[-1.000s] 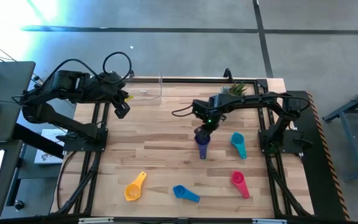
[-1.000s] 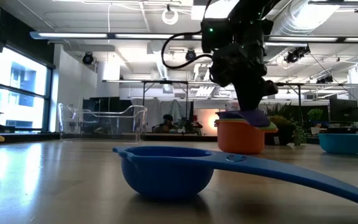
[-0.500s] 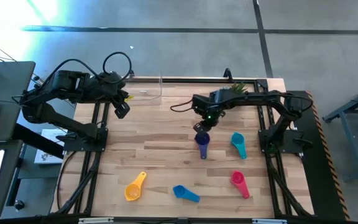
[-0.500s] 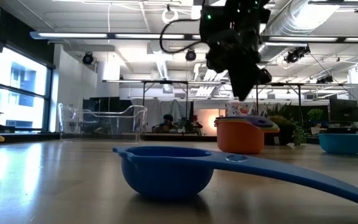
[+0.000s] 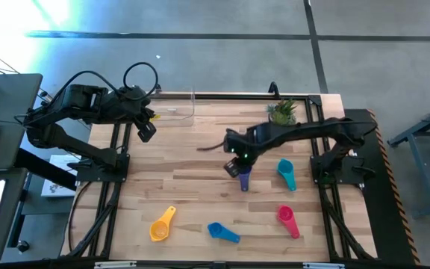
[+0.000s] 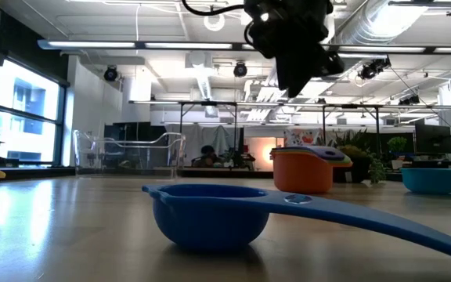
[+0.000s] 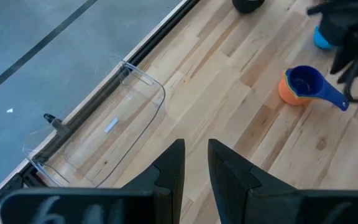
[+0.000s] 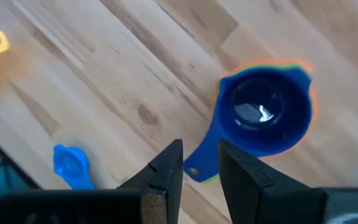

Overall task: Nest measuring cups in basket
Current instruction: Stack the yellow measuring cup on top of the dark blue measuring cup

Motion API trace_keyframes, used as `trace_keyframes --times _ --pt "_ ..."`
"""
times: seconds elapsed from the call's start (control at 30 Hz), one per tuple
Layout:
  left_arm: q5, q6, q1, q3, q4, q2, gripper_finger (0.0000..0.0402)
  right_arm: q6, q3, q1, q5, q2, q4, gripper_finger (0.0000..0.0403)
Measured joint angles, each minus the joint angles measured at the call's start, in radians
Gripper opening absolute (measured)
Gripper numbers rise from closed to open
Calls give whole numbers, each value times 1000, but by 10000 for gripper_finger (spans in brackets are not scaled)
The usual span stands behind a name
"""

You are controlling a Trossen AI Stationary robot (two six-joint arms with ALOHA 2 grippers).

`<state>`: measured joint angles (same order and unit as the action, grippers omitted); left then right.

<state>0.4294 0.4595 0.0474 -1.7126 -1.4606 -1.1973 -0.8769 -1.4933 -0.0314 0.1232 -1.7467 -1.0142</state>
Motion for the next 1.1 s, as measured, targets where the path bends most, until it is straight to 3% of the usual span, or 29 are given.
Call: trace_keyframes --times 0.5,1.1 --pt "-40 -67 0 0 1 0 62 -371 0 -146 -33 -121 144 91" --pt "-64 -71 0 0 -1 0 62 -462 0 -158 -43 -244 120 91"
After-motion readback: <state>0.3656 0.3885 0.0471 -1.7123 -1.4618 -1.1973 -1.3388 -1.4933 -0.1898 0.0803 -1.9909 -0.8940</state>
